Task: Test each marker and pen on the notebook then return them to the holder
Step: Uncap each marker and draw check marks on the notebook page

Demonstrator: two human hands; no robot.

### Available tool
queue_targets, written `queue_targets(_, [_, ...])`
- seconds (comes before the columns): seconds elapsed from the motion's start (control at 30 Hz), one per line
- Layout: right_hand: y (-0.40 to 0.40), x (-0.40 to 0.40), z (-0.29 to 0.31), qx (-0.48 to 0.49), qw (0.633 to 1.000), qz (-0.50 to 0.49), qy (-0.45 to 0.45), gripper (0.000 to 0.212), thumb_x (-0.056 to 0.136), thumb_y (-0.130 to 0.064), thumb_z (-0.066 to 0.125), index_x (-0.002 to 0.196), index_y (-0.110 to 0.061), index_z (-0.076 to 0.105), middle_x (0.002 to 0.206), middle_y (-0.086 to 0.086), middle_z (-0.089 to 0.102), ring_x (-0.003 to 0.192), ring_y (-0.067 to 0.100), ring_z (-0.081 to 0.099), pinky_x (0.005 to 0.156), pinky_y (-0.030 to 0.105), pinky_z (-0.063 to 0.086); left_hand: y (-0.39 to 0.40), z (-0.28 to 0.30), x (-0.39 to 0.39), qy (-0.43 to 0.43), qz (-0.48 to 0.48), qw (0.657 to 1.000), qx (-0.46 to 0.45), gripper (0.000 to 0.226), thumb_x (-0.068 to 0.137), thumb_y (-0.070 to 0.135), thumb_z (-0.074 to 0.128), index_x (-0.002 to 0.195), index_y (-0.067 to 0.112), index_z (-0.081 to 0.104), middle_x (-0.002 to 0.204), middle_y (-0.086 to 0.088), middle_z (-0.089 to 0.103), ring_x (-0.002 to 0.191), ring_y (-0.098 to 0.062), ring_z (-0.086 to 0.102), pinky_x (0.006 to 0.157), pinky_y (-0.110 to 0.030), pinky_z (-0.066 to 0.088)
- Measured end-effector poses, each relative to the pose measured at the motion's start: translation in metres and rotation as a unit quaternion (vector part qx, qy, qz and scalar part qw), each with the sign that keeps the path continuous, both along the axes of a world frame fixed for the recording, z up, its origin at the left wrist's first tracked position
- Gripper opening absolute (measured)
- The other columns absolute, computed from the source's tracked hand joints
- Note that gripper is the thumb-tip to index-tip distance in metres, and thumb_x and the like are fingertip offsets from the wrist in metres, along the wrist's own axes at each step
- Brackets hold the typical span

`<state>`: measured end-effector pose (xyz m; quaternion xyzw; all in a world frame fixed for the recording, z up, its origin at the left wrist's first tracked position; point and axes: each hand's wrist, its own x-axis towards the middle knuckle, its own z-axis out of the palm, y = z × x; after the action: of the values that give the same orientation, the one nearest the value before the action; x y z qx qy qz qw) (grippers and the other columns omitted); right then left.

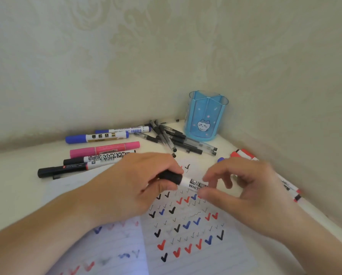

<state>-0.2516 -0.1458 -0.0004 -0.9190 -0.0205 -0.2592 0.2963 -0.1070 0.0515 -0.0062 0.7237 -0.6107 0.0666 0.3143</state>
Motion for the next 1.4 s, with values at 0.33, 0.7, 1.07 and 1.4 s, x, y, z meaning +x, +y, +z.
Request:
queue_targets(0.33, [-0.042,-0.004,0.019,0.025,0.971,-0.237,0.021,0.011,0.077,-0.035,0.076,0.070,-0.036,0.067,0.057,-0.022,0.061,0.051,0.004,0.052,0.044,0.016,0.038,0.002,-0.004,0.018,-0.033,0.171,0.984,0.043,0.062,0.080,0.051,0.067,0.136,0.043,0.041,0.113,0.033,0.049,0.101,0.010,0.045,0.095,-0.020,0.037])
queue_targets(0.7, [-0.096,-0.002,-0.014,-0.112,0.877,-0.431,0.178,0.024,0.067,-0.049,0.077,0.062,-0.036,0.057,0.066,-0.010,0.064,0.063,0.020,0.060,0.061,0.035,0.054,0.025,-0.002,0.064,-0.103,0.382,0.907,0.143,0.018,0.089,0.040,0.060,0.106,0.034,0.064,0.109,0.013,0.062,0.102,-0.020,0.052,0.082,-0.033,0.040])
queue_targets(1.07, [-0.092,-0.002,-0.020,-0.105,0.893,-0.415,0.137,0.023,0.060,-0.068,0.054,0.069,-0.047,0.052,0.064,-0.015,0.057,0.060,0.018,0.058,0.058,0.038,0.054,0.032,0.005,0.075,-0.079,0.401,0.899,0.158,0.003,0.086,0.034,0.067,0.087,0.032,0.067,0.099,0.009,0.065,0.096,-0.019,0.059,0.074,-0.030,0.038])
queue_targets(1.4, [-0.056,0.000,0.000,-0.080,0.923,-0.367,0.084,0.012,0.078,-0.049,0.062,0.074,-0.040,0.056,0.067,-0.010,0.057,0.057,0.013,0.055,0.051,0.032,0.047,0.033,0.002,0.075,-0.112,0.396,0.885,0.218,0.014,0.095,0.034,0.053,0.097,0.028,0.065,0.104,0.002,0.067,0.098,-0.024,0.061,0.076,-0.030,0.042])
